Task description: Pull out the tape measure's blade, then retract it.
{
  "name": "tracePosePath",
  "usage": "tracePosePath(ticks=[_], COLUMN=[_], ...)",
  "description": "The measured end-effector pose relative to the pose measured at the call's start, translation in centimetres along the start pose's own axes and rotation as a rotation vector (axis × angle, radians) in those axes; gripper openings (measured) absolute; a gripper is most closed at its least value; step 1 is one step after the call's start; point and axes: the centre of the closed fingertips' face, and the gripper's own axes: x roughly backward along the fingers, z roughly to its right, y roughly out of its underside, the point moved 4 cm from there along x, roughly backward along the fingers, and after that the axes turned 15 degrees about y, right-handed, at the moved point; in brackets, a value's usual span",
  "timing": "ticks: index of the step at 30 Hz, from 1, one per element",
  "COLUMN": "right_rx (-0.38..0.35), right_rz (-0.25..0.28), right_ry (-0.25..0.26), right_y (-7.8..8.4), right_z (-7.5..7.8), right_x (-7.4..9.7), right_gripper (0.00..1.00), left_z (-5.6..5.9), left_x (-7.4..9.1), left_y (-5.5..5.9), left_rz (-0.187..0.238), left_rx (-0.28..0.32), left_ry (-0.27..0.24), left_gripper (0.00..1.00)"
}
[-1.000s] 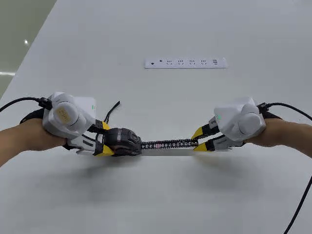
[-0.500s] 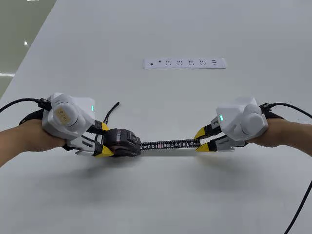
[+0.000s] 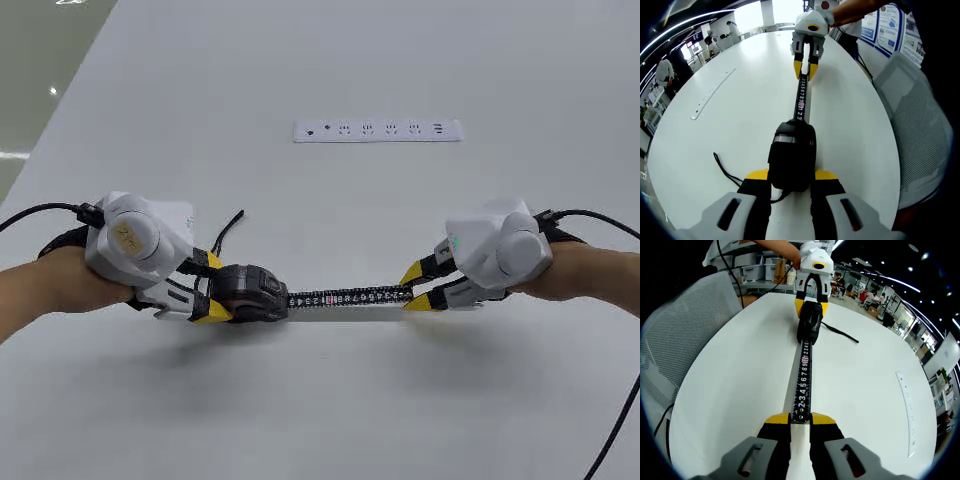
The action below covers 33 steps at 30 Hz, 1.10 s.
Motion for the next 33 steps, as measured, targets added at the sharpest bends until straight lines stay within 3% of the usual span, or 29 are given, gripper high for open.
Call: tracePosePath(ticks=[33], right_rx=[0.004], right_rz=[-0.003], right_ry=[0.003], right_y=[0.61], right_z=[0.07], right_x=[0.61], right_gripper=[0.12], left_z=[0.04], left_x=[-0.01], left_y=[-0.01], left_rz=[-0.004], left_rx=[0.004], left_ry=[-0.003], left_gripper=[0.25])
